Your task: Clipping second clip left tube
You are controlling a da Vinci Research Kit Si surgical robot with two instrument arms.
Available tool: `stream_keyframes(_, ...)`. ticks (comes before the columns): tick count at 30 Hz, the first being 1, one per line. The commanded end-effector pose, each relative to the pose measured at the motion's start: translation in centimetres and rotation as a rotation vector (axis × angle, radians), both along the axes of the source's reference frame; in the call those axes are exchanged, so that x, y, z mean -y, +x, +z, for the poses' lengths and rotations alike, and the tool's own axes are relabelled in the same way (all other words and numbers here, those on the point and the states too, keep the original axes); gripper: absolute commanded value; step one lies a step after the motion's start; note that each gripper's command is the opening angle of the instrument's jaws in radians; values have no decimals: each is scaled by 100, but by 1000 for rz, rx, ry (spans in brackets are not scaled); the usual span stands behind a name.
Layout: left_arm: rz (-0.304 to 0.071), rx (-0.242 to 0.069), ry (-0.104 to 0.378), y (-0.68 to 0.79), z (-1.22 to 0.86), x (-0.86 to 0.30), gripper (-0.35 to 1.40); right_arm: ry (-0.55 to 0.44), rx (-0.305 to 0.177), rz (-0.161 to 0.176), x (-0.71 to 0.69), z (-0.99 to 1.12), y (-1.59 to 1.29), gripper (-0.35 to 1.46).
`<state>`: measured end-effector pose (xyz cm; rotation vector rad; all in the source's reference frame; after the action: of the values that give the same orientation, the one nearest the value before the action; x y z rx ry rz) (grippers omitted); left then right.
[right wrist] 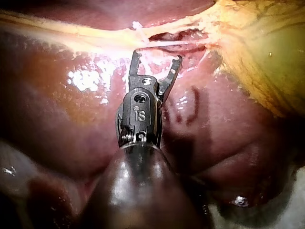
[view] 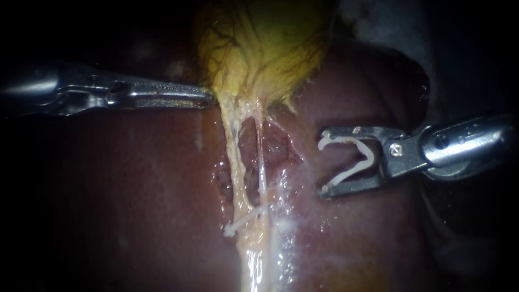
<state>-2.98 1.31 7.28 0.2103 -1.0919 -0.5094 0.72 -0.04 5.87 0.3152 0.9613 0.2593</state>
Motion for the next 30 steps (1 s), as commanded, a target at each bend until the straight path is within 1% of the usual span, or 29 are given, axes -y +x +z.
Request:
stream_keyframes(1,1,1,0,1,-1,0,-35,-1,0,0,0,0,0,60)
stream_keyframes(3,2,2,2,4,-3,-1,-35,-1,0,0,1,0,0,60)
stream_keyframes(6,6,6,8,13,-16,-4,-35,-1,0,0,1,1,0,60)
stream_keyframes(8,4,4,13,22,-30,-8,-35,2,-3,-4,1,1,0,60)
stream_keyframes(9,1,-2,15,25,-36,-10,-35,4,-4,-6,1,1,0,60)
stream_keyframes(12,-21,6,22,37,-58,-18,-35,6,-6,-8,1,1,0,60)
stream_keyframes(13,-27,9,22,41,-65,-20,-35,9,-8,-12,1,1,1,60)
stream_keyframes(16,-34,3,25,47,-77,-23,-35,29,-24,-36,1,2,4,60)
stream_keyframes(18,-36,-2,18,47,-79,-22,-35,50,-42,-64,1,4,7,59)
stream_keyframes(20,-37,-2,18,47,-80,-21,-35,56,-65,-77,1,8,12,58)
stream_keyframes(21,-37,-2,18,47,-80,-21,-35,66,-72,-77,2,10,15,58)
stream_keyframes(24,-37,-2,18,46,-80,-21,-35,114,-119,-57,4,19,25,58)
stream_keyframes(26,-37,-2,18,46,-80,-21,-35,155,-141,-52,6,27,34,57)
stream_keyframes(30,-37,-2,18,46,-80,-21,-35,199,-166,-58,10,44,54,56)
